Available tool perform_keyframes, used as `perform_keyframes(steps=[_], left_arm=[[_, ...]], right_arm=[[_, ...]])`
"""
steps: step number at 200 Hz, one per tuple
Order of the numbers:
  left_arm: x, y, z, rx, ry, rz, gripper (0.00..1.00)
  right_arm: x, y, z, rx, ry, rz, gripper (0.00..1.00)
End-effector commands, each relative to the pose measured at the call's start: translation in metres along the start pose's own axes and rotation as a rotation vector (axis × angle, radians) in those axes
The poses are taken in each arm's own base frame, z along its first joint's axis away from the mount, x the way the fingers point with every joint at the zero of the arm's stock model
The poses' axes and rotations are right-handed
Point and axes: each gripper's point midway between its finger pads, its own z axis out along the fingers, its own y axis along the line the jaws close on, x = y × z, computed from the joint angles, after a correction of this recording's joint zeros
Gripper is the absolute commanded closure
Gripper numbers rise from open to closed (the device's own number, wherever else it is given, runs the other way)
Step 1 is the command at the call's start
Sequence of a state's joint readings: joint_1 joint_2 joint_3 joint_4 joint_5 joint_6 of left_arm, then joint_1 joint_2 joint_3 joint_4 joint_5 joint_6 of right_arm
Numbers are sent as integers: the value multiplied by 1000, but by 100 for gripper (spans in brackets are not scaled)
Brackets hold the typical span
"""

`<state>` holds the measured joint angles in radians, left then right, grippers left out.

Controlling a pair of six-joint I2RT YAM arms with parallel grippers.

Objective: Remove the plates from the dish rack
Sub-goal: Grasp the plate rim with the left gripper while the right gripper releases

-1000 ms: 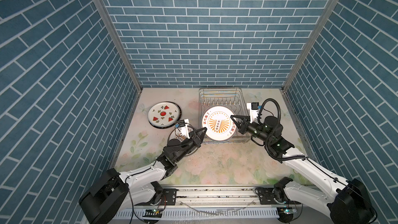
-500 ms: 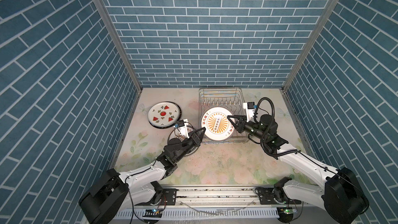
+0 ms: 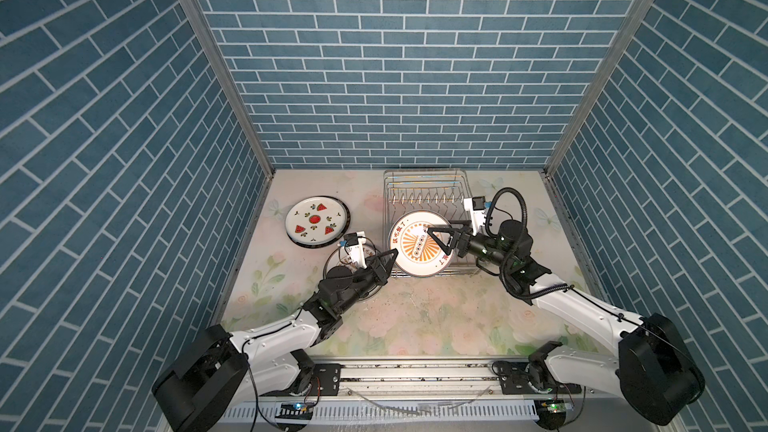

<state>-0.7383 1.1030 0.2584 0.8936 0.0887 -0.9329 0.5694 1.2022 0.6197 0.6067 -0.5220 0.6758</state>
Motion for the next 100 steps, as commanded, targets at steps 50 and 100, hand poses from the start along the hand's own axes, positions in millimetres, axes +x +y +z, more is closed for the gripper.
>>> perform_keyframes(steps=[50, 100], left_arm=[[-39, 12, -32, -93, -166, -1, 100], [-56, 45, -62, -244, -235, -47, 100]], right_arm=[[-4, -6, -4, 56, -23, -41, 1], [-2, -11, -11, 100, -22, -81, 1]])
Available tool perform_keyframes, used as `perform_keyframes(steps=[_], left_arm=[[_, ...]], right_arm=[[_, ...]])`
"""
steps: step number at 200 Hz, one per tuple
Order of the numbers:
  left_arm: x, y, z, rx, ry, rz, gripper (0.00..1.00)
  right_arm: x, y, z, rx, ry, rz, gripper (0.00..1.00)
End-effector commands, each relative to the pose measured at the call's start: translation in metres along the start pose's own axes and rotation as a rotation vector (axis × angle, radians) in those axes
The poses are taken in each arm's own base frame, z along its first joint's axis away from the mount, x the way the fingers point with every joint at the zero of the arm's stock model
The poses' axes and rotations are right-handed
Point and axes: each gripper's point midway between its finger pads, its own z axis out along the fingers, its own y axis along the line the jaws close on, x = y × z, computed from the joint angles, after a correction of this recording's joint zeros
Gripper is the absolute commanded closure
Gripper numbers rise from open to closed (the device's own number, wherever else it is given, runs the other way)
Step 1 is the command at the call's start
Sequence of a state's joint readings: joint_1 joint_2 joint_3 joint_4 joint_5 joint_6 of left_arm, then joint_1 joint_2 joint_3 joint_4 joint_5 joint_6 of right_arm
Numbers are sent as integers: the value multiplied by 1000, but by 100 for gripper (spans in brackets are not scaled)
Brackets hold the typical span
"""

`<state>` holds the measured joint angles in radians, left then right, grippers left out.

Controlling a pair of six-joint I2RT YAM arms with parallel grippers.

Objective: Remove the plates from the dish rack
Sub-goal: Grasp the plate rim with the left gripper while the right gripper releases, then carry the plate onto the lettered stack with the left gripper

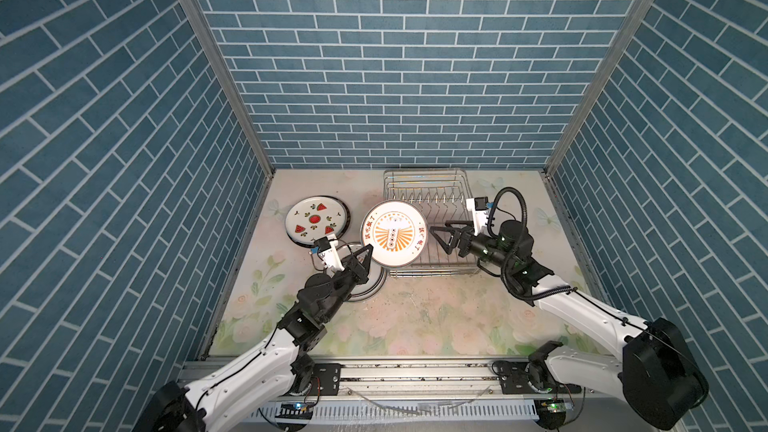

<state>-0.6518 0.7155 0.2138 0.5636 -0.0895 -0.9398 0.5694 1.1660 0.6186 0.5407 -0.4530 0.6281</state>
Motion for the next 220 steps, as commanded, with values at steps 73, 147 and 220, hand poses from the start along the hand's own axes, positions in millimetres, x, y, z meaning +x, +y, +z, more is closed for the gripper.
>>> perform_keyframes(steps=[73, 147, 220], left_arm=[[-24, 60, -30, -306, -92, -20, 100], [-40, 93, -61, -493, -208, -54, 100], [-33, 119, -79, -585, -249, -159, 100]], right_arm=[[25, 8, 29, -6, 143, -107, 1], [44, 14, 61, 28, 235, -167, 1], [54, 11, 77, 43, 282, -177, 1]])
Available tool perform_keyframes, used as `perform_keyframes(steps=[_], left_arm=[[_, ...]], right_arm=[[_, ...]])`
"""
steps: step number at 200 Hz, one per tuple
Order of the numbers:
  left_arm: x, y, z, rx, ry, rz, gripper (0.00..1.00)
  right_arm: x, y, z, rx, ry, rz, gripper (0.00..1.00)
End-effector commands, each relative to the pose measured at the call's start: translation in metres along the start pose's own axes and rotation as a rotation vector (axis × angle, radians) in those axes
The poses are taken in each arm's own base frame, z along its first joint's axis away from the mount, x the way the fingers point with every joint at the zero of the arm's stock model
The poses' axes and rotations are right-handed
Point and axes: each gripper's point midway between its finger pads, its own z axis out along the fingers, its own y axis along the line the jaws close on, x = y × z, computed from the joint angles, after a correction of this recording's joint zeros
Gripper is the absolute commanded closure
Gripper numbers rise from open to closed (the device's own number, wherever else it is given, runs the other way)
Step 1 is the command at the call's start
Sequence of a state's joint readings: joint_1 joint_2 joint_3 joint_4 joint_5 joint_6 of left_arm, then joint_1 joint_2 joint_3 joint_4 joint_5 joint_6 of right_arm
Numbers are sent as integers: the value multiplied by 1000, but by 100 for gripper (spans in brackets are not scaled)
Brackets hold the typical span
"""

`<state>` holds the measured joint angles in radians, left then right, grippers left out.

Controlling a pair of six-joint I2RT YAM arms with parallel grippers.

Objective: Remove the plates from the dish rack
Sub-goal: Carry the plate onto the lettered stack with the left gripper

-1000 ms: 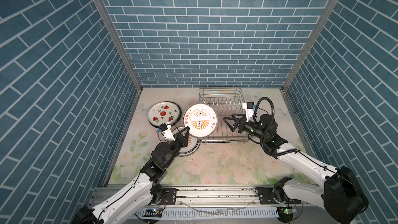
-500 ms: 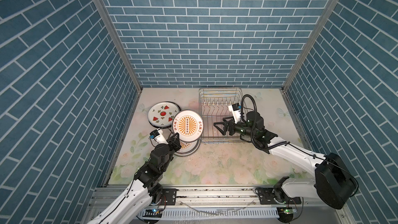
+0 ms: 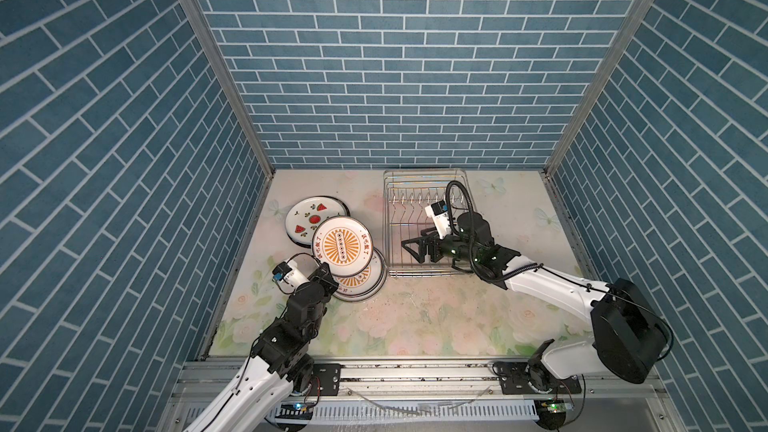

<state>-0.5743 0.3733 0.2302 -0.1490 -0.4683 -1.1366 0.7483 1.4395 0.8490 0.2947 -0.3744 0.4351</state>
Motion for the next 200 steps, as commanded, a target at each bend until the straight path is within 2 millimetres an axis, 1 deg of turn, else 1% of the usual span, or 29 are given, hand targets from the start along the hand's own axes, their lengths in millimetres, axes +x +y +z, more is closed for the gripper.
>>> perform_keyframes(steps=[1, 10, 42, 75, 134, 148, 157, 176, 200], left_arm=[[-2, 17, -2, -69, -19, -67, 100], [1, 22, -2, -94, -6, -78, 100], [8, 28, -4, -137, 33, -117, 100], [17, 48, -7, -267, 68, -182, 100], [37, 43, 7, -265, 141, -213, 100], [41, 45, 7, -278, 155, -233, 100], [44, 48, 7, -289, 162, -242, 100], [50, 50, 9, -282, 178, -271, 94], [57, 50, 12, -268, 197, -292, 93]], right_arm=[[-16, 5, 7, 9, -13, -60, 1], [-15, 3, 9, 19, -6, -58, 1], [-13, -3, 17, 43, 14, -49, 1], [-12, -5, 22, 52, 25, -44, 1], [-10, -5, 23, 63, 31, -46, 1], [-8, -6, 25, 61, 41, -48, 1], [-6, -4, 27, 53, 56, -54, 1], [0, 2, 32, 23, 99, -75, 1], [8, 19, 36, -35, 132, -130, 1]])
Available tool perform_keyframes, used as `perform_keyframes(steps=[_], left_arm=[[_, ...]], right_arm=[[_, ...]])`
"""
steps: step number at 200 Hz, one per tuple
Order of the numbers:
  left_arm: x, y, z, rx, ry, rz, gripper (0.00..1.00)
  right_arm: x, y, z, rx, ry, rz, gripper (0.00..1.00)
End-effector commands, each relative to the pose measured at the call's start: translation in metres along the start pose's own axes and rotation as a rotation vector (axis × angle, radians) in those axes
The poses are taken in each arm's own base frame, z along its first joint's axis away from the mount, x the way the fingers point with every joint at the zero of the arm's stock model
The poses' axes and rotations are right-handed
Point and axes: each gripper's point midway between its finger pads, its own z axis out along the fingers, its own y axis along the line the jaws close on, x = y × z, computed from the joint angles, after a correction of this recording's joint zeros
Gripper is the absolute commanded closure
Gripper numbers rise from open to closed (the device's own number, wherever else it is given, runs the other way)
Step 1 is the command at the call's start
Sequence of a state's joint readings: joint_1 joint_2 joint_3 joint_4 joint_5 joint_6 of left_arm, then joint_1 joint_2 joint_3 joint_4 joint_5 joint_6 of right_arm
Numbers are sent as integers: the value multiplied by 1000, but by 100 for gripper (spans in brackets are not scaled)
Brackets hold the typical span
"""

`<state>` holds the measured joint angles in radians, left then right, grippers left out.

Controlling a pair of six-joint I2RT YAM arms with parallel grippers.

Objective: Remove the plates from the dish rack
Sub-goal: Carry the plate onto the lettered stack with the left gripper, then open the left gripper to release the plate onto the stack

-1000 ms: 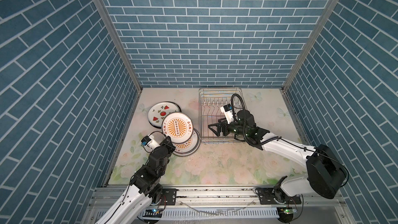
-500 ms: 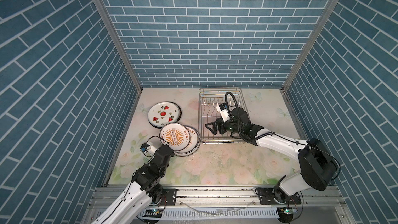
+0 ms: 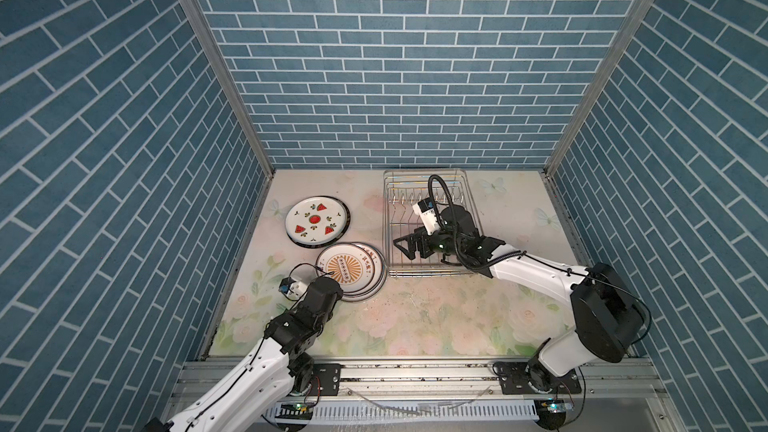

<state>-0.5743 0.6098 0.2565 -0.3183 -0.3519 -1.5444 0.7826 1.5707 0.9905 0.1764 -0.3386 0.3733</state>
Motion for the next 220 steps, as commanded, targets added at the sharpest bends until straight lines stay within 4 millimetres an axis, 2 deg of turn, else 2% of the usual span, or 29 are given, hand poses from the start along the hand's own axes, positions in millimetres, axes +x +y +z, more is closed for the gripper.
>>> perform_keyframes(steps=[1, 35, 70, 91, 179, 220], left_arm=[[4, -7, 3, 41, 20, -49, 93], [6, -6, 5, 35, 26, -50, 88], [11, 0, 12, 16, 38, -52, 80], [11, 4, 13, 3, 32, -56, 77], [7, 9, 13, -16, 10, -59, 54], [2, 11, 11, -27, -12, -52, 51]], right_arm=[[0, 25, 4, -74, 31, -99, 1], [7, 39, 8, -56, 54, -196, 1], [16, 42, 19, 8, 100, -266, 1], [18, 45, 22, 15, 106, -279, 2], [18, 51, 28, 23, 109, -303, 3], [19, 53, 30, 27, 112, -309, 3]])
